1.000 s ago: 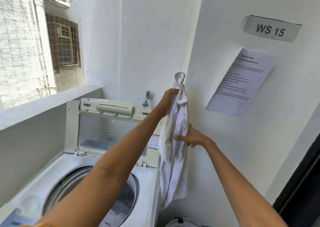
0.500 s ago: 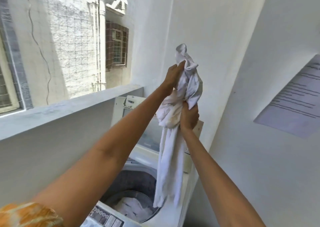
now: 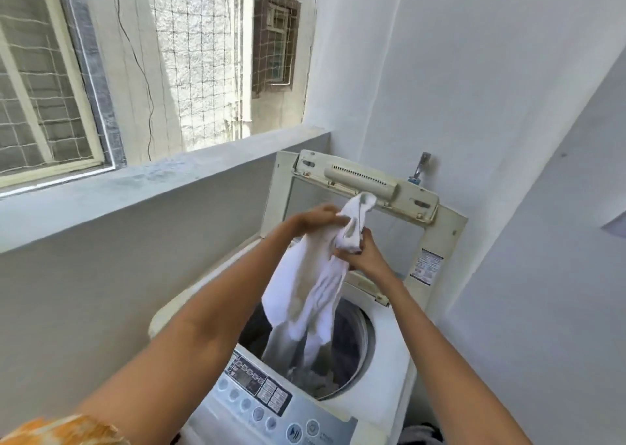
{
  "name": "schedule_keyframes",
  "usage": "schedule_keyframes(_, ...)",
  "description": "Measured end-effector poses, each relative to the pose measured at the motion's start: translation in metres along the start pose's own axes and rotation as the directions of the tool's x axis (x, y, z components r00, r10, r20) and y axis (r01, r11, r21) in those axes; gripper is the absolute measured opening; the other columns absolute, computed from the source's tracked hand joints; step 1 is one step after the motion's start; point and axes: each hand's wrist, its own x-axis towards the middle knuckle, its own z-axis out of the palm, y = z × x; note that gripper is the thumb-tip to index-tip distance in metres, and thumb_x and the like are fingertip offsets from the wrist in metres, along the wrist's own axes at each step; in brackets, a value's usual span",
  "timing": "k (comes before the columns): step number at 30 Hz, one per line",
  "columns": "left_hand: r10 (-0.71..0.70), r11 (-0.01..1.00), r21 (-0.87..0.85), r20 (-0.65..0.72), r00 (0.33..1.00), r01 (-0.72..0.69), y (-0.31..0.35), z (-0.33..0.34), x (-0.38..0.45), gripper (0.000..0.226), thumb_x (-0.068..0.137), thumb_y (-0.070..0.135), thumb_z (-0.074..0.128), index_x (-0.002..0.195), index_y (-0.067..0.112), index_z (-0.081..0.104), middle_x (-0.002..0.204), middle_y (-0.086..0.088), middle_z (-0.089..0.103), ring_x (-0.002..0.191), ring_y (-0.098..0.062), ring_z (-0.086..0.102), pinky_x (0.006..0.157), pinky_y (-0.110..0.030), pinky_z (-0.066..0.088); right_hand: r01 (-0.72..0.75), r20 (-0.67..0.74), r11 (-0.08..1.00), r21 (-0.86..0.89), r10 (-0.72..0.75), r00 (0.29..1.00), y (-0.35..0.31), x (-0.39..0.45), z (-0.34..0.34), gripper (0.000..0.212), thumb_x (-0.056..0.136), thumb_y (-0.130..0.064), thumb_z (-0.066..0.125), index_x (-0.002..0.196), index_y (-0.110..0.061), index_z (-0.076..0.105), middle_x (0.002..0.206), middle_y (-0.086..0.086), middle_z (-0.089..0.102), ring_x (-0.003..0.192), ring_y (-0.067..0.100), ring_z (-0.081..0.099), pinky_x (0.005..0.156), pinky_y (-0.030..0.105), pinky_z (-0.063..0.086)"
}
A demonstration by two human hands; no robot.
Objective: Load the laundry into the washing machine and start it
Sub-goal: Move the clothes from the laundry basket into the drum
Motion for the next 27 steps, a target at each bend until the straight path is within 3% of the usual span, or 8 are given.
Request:
schedule_keyframes(2,-0.033,0.999,0.041,0.05,0.998,0.031,-0.032,0.005,0.003,0.017,0.095,0.022,0.054,0.095,0.006,0.061,0.085,-0.002,0.058,0.074,-0.009,0.054,0.064,-0.018,0.045,-0.068,-0.032,0.993,-0.099,0.065,0.997,0.013,0.001,0.007,0.035,0.077,-0.025,0.072,0.106,-0.016,0.055,0.085,0.006,0.064,0.075,0.02,0.062,0.062,0.032,0.053)
schedule_keyframes(4,-0.075,0.99,0.121,0.056,0.996,0.068,-0.061,0.002,0.008,0.023,0.094,0.017,0.056,0.11,0.004,0.063,0.101,-0.004,0.061,0.093,-0.013,0.057,0.078,-0.022,0.045,-0.114,-0.061,0.961,-0.254,0.102,0.993,0.033,0.002,0.008,0.011,0.079,-0.021,0.067,0.082,-0.017,0.057,0.069,0.001,0.059,0.068,0.017,0.057,0.054,0.021,0.047)
schedule_keyframes(8,-0.183,0.901,0.366,-0.164,0.969,0.232,-0.12,-0.016,0.011,0.031,0.09,0.017,0.058,0.119,0.007,0.063,0.126,-0.012,0.061,0.117,-0.028,0.055,0.093,-0.03,0.041,-0.345,-0.284,0.819,-0.458,0.233,0.93,0.084,-0.005,-0.002,0.025,0.08,-0.002,0.051,0.102,0.0,0.063,0.102,0.026,0.065,0.098,0.038,0.062,0.075,0.036,0.045)
schedule_keyframes(13,-0.398,0.851,0.208,-0.345,0.85,0.482,-0.197,-0.008,0.005,0.032,0.089,0.01,0.047,0.117,0.007,0.063,0.126,-0.013,0.059,0.115,-0.031,0.055,0.088,-0.032,0.045,-0.497,-0.425,0.844,-0.203,0.381,0.821,0.118,-0.013,0.013,0.043,0.076,0.014,0.04,0.099,-0.01,0.067,0.101,0.019,0.068,0.062,0.028,0.062,0.065,0.036,0.057)
schedule_keyframes(16,-0.507,0.838,0.029,-0.329,0.797,0.545,-0.214,0.011,0.011,0.032,0.092,0.007,0.042,0.116,-0.001,0.06,0.118,-0.018,0.063,0.106,-0.034,0.062,0.073,-0.031,0.05,-0.531,-0.368,0.846,0.043,0.508,0.779,0.136,-0.006,0.041,0.039,0.079,0.015,0.041,0.1,-0.005,0.067,0.104,0.015,0.064,0.075,0.031,0.063,0.051,0.03,0.058)
schedule_keyframes(20,-0.5,0.863,0.005,-0.137,0.855,0.506,-0.236,0.04,0.019,0.032,0.092,0.004,0.042,0.117,-0.01,0.057,0.123,-0.025,0.058,0.115,-0.037,0.055,0.094,-0.044,0.047,-0.583,-0.184,0.812,0.032,0.578,0.795,0.16,-0.007,0.096,0.036,0.08,0.012,0.044,0.1,0.0,0.071,0.1,0.017,0.068,0.089,0.031,0.062,0.078,0.044,0.055)
schedule_keyframes(24,-0.458,0.888,0.066,0.032,0.888,0.456,-0.225,0.066,0.004,0.025,0.091,-0.002,0.04,0.071,0.01,0.05,0.073,-0.009,0.046,0.064,-0.017,0.045,0.052,-0.019,0.036,-0.662,-0.075,0.745,-0.078,0.658,0.749,0.168,-0.024,0.134,0.023,0.086,0.001,0.05,0.085,-0.012,0.069,0.089,0.01,0.06,0.084,0.022,0.056,0.066,0.032,0.046)
schedule_keyframes(27,-0.461,0.88,-0.078,0.094,0.882,0.469,-0.212,0.08,0.002,0.025,0.093,0.0,0.038,0.074,0.014,0.049,0.068,-0.006,0.043,0.055,-0.012,0.037,0.042,-0.018,0.034,-0.666,-0.081,0.745,-0.052,0.661,0.746,0.166,-0.023,0.138,0.027,0.089,0.003,0.044,0.102,0.004,0.068,0.108,0.018,0.065,0.093,0.03,0.061,0.07,0.03,0.042)
